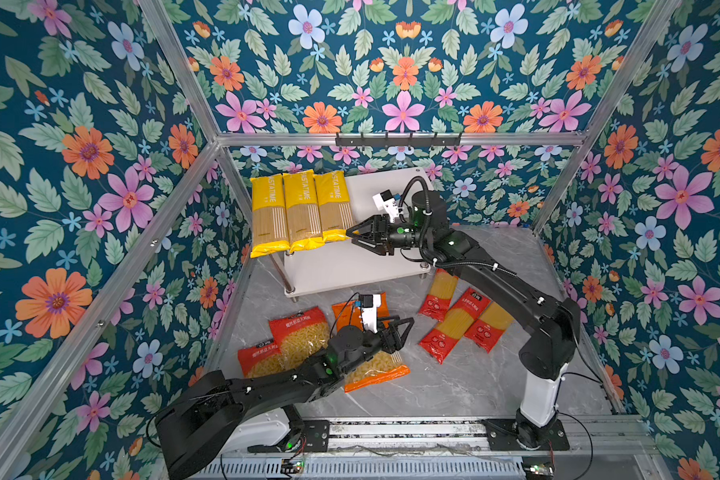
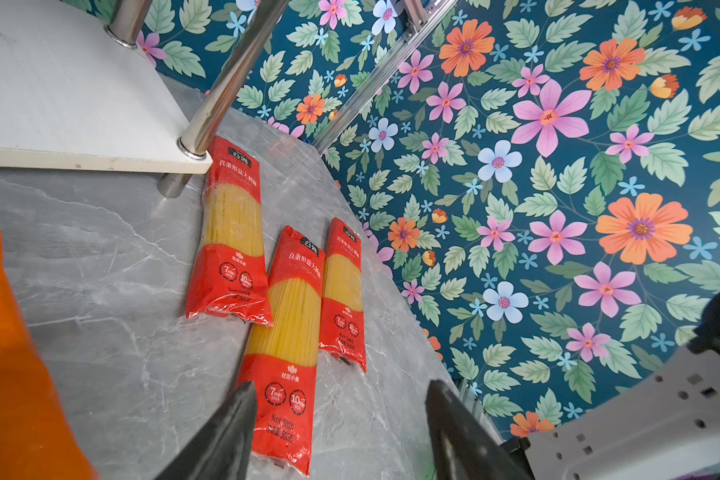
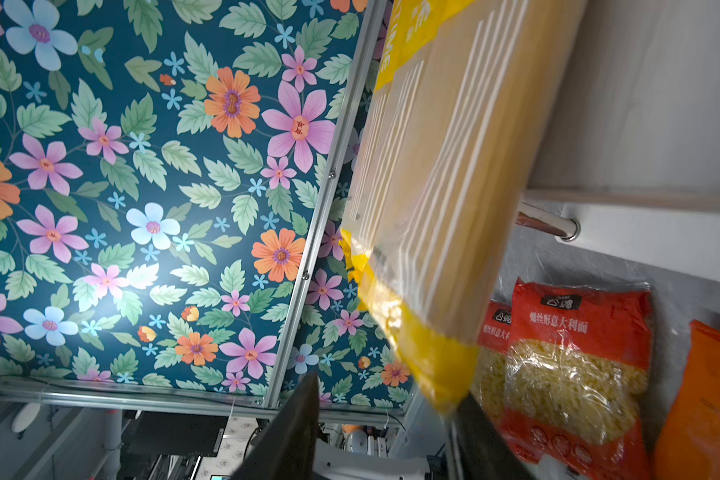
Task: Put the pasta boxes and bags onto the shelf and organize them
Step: 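Open the right gripper and pull it back from the shelf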
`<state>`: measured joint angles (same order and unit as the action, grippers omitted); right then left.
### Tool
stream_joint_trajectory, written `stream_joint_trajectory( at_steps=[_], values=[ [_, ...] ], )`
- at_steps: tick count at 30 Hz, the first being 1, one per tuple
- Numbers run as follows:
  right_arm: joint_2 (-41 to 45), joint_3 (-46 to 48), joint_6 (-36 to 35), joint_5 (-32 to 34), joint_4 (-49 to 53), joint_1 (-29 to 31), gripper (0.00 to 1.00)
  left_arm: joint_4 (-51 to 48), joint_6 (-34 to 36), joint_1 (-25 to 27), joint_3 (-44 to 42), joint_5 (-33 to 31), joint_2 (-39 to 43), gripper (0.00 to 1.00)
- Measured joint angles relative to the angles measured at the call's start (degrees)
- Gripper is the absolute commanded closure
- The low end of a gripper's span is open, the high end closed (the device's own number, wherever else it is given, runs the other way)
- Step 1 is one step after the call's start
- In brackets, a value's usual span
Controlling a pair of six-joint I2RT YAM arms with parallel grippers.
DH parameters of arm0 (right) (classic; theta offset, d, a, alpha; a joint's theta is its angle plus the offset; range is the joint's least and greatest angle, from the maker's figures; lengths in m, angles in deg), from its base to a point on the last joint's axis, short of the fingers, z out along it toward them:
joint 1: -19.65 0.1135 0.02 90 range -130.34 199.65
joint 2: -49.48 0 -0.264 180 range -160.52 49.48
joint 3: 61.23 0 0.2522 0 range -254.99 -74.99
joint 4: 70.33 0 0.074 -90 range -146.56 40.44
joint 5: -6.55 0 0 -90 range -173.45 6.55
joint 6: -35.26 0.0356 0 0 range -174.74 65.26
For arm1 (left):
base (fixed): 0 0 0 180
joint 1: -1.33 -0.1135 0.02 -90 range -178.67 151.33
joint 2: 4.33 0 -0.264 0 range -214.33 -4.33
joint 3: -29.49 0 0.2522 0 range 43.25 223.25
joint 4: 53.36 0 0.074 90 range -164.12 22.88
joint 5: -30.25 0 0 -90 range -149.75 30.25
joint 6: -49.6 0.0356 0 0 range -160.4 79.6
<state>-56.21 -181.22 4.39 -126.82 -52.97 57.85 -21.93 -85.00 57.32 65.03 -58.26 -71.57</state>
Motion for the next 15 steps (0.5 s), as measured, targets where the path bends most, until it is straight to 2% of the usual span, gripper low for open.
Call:
stream_joint_trajectory(
  at_steps=[3,9,15],
  values=[
    [6.4,8.0,-2.9,0.1,-0.2,-1.5,0.5,-0.6,1.4,0.0,0.9,0.0,-0.3,0.33],
    [24.7,31.9,-8.8,3.4,3.0,-5.0,0.49,-4.0,4.6,0.3,2.6,-1.5,-2.2,0.33],
    [37.8,55.6,-9.0,10.1,7.3,-16.3,0.49,-5.2,6.2,1.1,5.7,-1.7,-9.4,0.33]
  ],
)
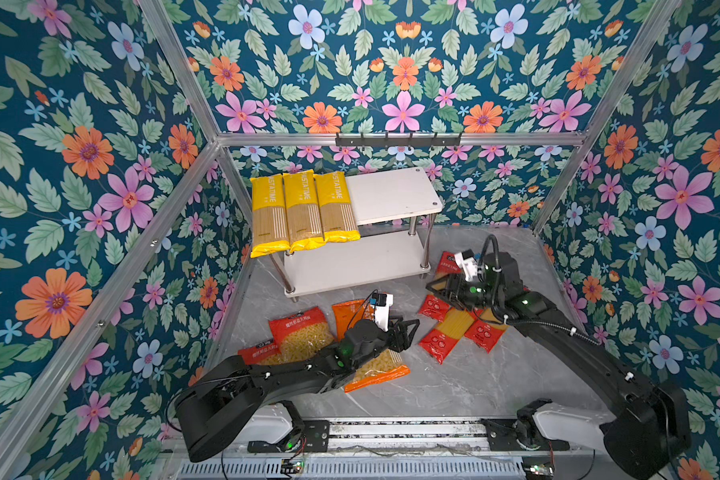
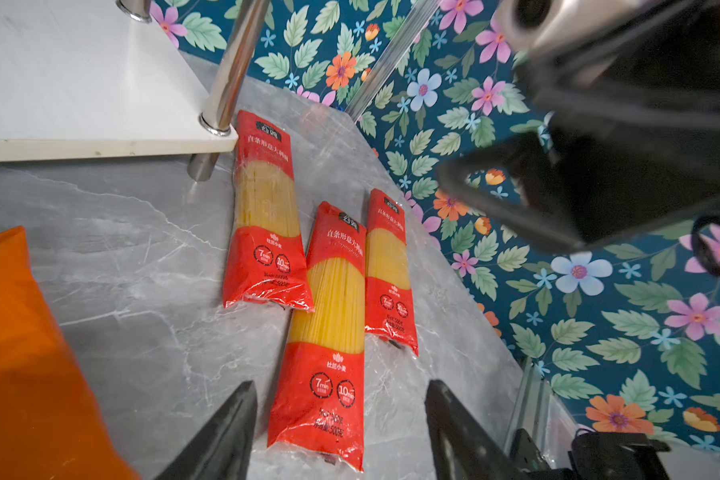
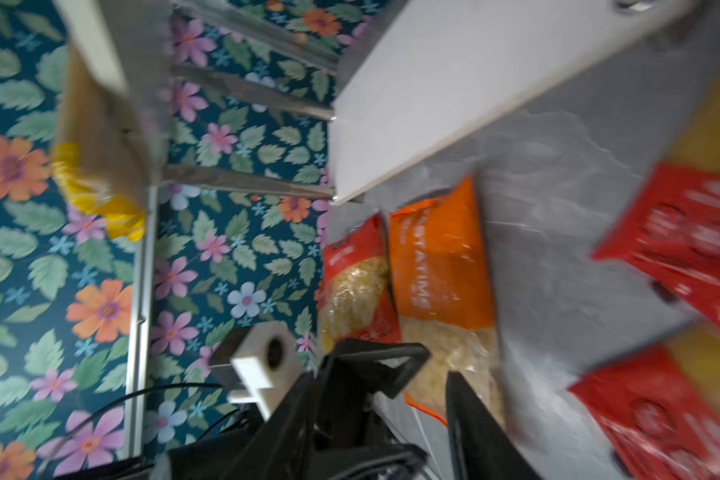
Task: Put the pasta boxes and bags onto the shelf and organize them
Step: 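Open the right gripper and pull it back from the shelf, then reach the right gripper down to a red spaghetti pack while the left approaches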
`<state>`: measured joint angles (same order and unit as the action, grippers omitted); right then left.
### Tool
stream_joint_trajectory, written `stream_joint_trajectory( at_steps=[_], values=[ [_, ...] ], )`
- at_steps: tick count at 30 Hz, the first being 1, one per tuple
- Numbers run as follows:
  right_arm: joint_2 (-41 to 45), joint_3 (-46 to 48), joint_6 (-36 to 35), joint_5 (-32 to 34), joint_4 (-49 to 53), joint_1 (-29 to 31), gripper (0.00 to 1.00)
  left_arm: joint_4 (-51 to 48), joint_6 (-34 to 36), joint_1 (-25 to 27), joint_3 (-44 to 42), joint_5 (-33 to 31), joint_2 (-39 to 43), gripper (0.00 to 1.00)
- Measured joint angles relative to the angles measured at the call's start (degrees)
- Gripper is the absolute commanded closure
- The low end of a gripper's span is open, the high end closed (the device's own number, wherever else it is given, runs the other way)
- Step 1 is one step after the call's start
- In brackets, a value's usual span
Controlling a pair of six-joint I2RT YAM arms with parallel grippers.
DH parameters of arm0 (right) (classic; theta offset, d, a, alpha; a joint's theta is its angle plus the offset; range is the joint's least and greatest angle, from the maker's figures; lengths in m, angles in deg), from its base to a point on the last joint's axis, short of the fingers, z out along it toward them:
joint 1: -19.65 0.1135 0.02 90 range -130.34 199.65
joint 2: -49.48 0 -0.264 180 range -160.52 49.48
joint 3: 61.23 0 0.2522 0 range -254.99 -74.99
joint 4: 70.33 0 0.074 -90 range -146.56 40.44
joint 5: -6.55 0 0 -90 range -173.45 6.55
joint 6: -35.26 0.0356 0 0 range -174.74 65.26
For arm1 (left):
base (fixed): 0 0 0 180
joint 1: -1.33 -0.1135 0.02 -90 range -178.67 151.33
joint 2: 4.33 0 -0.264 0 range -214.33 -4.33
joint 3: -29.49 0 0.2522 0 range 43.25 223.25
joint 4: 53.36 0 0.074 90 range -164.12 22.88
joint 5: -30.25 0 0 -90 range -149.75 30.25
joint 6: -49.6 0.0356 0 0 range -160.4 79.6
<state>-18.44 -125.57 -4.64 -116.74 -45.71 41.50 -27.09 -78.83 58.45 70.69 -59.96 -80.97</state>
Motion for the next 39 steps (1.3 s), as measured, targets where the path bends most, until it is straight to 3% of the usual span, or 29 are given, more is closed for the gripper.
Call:
stream_joint_trajectory(
  at_steps=[4,10,24,27,32,39],
  values=[
    [1.3,7.6,0.5,3.8,1.3,-3.8,0.48,-0.3,-0.1,1.6,3.0,0.2,-6.6,0.34],
    [-10.0,5.2,-0.6,8.5,-0.2,-5.0,0.45,-1.1,-1.0,4.8,5.5,0.1,-11.7,0.34],
    [-32.9,-6.1,-3.5,17.9,-2.5,-6.5,0.42,-5.3,-1.8,5.7,3.3,-4.3,-7.1,0.33],
    [-35.6,-7.4,-3.5,17.7,-4.4,-6.9,0.51,-5.4,-1.7,5.7,3.5,-4.4,-7.8,0.33],
    [-36.4,-7.1,-3.2,16.5,-7.7,-7.1,0.78,-5.4,-1.8,5.7,3.8,-4.3,-8.1,0.33],
    [-30.3,-5.6,-3.7,15.0,-4.9,-7.0,0.9,-6.0,-1.7,5.6,3.7,-4.8,-6.8,0.33]
  ],
)
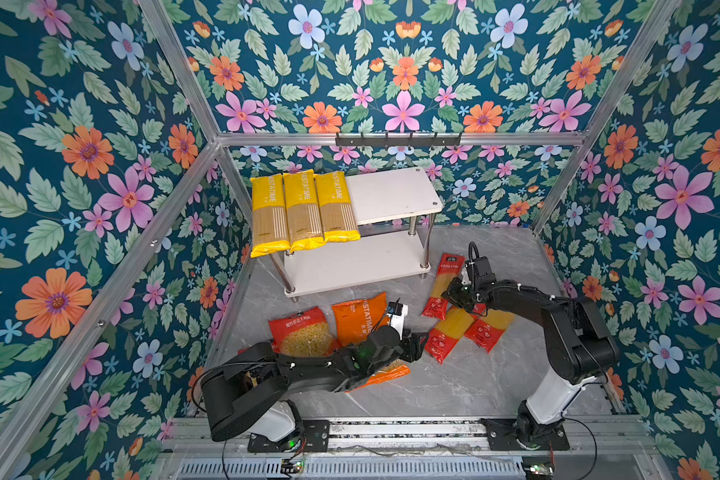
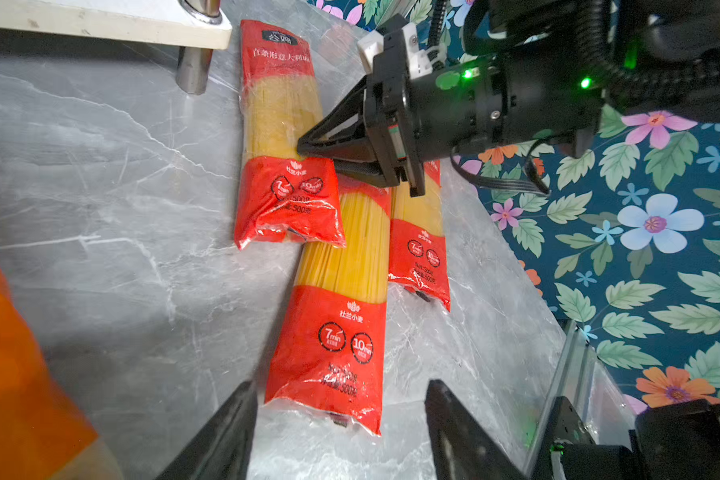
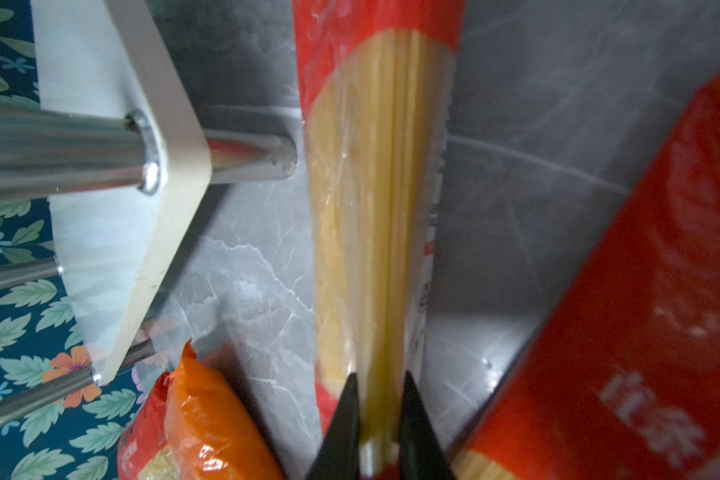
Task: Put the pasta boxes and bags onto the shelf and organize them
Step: 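Reach the right gripper down to a red spaghetti pack while the left approaches, then grasp the red spaghetti pack with the right gripper while the left gripper grips it too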
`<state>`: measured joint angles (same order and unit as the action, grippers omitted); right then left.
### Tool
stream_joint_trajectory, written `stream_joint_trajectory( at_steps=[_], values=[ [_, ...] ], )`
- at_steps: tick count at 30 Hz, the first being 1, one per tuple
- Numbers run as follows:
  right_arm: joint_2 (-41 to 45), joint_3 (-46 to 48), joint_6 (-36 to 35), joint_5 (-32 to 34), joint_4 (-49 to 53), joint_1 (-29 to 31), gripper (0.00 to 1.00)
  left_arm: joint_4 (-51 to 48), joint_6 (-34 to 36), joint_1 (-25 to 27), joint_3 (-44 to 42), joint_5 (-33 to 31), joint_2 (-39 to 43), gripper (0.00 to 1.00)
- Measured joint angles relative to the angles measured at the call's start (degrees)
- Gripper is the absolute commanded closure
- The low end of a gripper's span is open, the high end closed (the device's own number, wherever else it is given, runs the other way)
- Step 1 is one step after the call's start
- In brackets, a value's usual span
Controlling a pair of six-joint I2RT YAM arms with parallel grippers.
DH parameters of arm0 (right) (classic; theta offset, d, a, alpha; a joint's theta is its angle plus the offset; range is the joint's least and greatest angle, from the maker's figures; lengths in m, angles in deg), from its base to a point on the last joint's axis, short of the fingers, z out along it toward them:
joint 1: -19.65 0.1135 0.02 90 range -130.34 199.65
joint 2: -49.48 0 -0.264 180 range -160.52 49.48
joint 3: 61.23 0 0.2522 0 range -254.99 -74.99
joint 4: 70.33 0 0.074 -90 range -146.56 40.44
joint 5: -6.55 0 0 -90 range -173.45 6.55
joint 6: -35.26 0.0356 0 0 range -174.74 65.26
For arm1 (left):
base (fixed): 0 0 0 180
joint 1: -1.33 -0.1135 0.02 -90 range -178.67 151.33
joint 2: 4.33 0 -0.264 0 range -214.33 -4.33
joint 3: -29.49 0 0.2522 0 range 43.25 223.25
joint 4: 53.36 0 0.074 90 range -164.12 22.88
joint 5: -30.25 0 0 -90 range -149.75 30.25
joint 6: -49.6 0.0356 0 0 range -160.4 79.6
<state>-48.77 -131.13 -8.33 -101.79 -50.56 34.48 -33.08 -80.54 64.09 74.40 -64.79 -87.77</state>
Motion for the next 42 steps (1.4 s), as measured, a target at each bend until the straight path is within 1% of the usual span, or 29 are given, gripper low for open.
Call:
stream_joint_trajectory(
  at_steps=[5,9,10,11,12,13,14,17,18,21,24,26,31,34,39,42],
  values=[
    [9.9,4.4,-0.2,-3.8,4.6,0.0,0.93,-0.8,0.3,0.0,1.0,-0.4,0.3,0.33],
    [19.4,11.1,-0.3,-6.9,7.2,0.0,0.92,-1.1,0.9,0.0,1.1,-0.8,0.7,0.33],
    [21.9,13.2,-0.4,-7.4,8.2,0.0,0.9,-1.0,1.1,0.0,1.1,-0.8,0.7,0.33],
    [24.3,15.5,-0.3,-8.0,8.9,0.0,0.85,-0.9,1.1,0.0,1.2,-0.8,0.7,0.33],
    [26.1,17.6,-0.2,-8.3,9.3,0.0,0.77,-0.7,1.2,0.0,1.4,-0.8,0.4,0.33],
    [28.0,19.9,-0.2,-8.5,10.1,0.0,0.66,-0.3,1.3,0.0,1.6,-0.8,-0.1,0.33],
    [29.4,21.4,-0.2,-8.6,10.9,0.0,0.6,0.0,1.3,0.0,1.9,-0.7,-0.8,0.33],
    [31.8,22.1,-1.9,-7.4,14.1,-0.2,0.49,0.7,1.2,0.0,3.0,1.0,-3.4,0.33],
    [32.3,21.5,-2.3,-6.9,15.0,-0.4,0.47,0.9,1.2,0.0,3.3,1.4,-4.1,0.33],
    [32.5,19.1,-5.1,-5.6,16.5,-2.9,0.45,2.2,0.2,0.0,3.7,2.9,-5.8,0.33],
    [30.2,17.4,-7.5,-6.2,16.3,-7.7,0.45,3.6,-0.5,0.0,4.0,4.0,-7.5,0.33],
    [27.8,16.6,-8.6,-6.8,16.0,-9.6,0.45,4.5,-0.8,0.0,5.0,5.2,-9.6,0.33],
    [22.7,16.2,-9.3,-10.2,12.0,-10.1,0.45,6.2,-1.5,0.0,8.6,6.7,-14.9,0.34],
    [19.8,17.4,-8.0,-12.2,7.9,-10.1,0.45,6.3,-1.3,-0.3,11.3,7.9,-17.7,0.36],
    [15.7,18.5,-5.9,-14.4,3.3,-9.1,0.46,7.1,-1.6,-1.3,13.0,10.0,-21.9,0.43],
    [15.4,18.8,-4.5,-15.5,1.4,-8.3,0.49,8.0,-2.3,-1.4,12.6,11.2,-23.4,0.48]
  ],
)
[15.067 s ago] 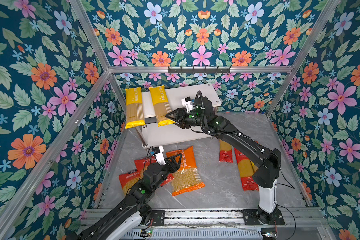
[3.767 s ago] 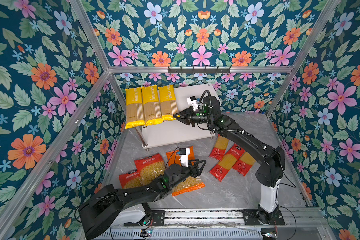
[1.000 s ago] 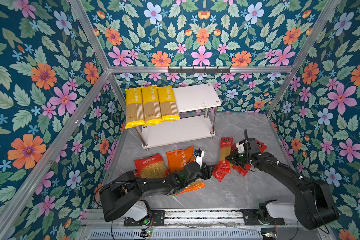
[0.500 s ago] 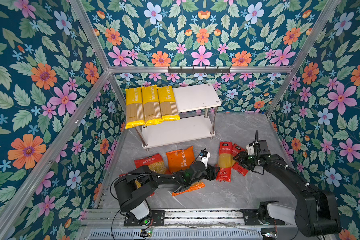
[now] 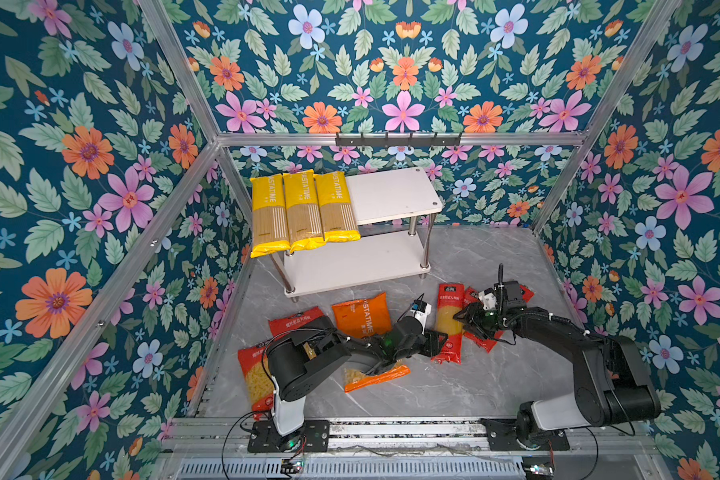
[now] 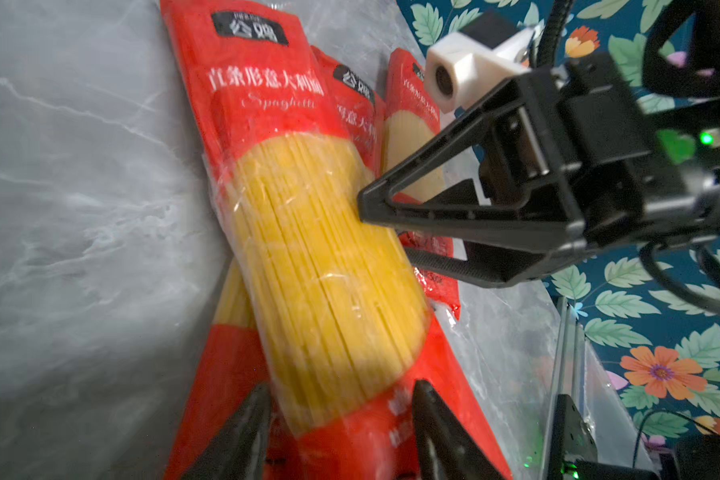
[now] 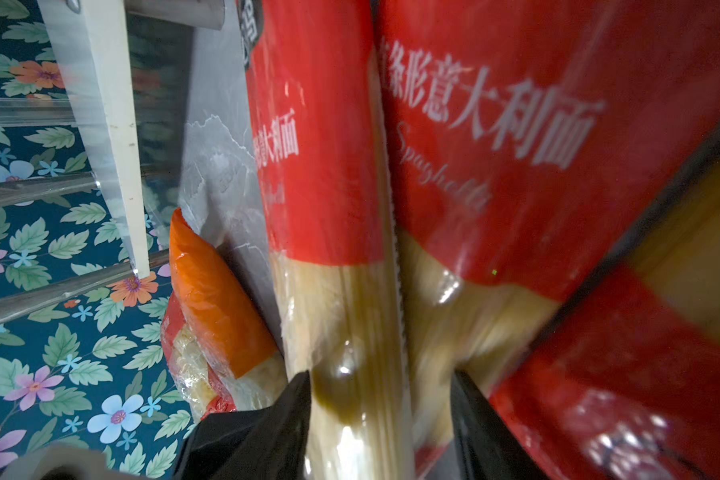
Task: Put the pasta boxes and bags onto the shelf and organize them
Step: 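Grasp the red spaghetti pack with the right gripper while the left gripper grips it too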
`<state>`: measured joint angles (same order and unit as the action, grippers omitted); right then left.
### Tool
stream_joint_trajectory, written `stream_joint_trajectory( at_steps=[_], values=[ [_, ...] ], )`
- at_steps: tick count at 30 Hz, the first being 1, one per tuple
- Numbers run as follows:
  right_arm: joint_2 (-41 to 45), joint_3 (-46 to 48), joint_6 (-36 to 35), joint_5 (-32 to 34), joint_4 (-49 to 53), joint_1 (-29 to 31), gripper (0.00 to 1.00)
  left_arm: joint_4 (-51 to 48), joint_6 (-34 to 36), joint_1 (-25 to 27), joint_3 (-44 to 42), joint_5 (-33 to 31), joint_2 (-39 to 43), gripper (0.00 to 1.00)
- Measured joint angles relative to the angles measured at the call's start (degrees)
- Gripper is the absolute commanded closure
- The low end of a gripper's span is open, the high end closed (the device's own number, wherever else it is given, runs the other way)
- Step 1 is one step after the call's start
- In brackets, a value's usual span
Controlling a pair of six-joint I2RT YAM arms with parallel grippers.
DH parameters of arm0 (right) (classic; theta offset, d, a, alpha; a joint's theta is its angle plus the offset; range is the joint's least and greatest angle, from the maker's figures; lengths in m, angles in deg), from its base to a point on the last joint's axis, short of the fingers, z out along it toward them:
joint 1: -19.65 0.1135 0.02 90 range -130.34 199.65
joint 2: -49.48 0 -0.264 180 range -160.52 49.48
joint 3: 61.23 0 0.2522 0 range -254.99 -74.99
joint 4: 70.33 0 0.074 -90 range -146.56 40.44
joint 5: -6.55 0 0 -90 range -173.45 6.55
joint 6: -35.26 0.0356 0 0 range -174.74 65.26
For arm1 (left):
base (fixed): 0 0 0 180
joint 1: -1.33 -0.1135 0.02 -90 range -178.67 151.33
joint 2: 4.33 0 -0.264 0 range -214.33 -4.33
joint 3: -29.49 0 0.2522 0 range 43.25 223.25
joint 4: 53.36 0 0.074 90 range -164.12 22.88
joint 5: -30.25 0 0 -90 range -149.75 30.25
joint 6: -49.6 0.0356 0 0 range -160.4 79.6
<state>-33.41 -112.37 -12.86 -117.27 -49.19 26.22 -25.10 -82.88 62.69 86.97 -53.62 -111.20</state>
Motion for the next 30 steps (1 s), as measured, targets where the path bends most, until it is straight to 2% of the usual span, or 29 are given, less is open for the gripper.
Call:
stream_joint_trajectory(
  at_steps=[9,12,18,22,27,30],
  values=[
    [-3.3,3.0,4.5,-6.1,-10.5,0.5,0.49,3.7,-2.2,-0.1,-1.2,0.5,-0.7,0.63],
    [-3.5,4.6,5.9,-7.5,-15.0,1.1,0.53,4.8,-2.7,-0.3,-1.6,0.6,-0.9,0.68],
    [0.9,5.0,6.1,-6.4,-12.1,3.8,0.56,6.1,-4.1,-0.8,-1.6,2.7,-1.7,0.69],
    [3.2,5.1,5.9,-4.4,-10.4,5.0,0.53,6.9,-4.9,-0.8,-1.5,3.6,-2.3,0.7],
    [1.5,5.3,5.2,-4.0,-10.1,5.5,0.54,7.8,-5.4,-0.8,-1.8,3.8,-2.3,0.69],
    [-0.6,5.5,4.4,-6.1,-11.5,5.5,0.62,8.0,-5.4,-0.8,-2.7,3.8,-1.5,0.68]
  ],
)
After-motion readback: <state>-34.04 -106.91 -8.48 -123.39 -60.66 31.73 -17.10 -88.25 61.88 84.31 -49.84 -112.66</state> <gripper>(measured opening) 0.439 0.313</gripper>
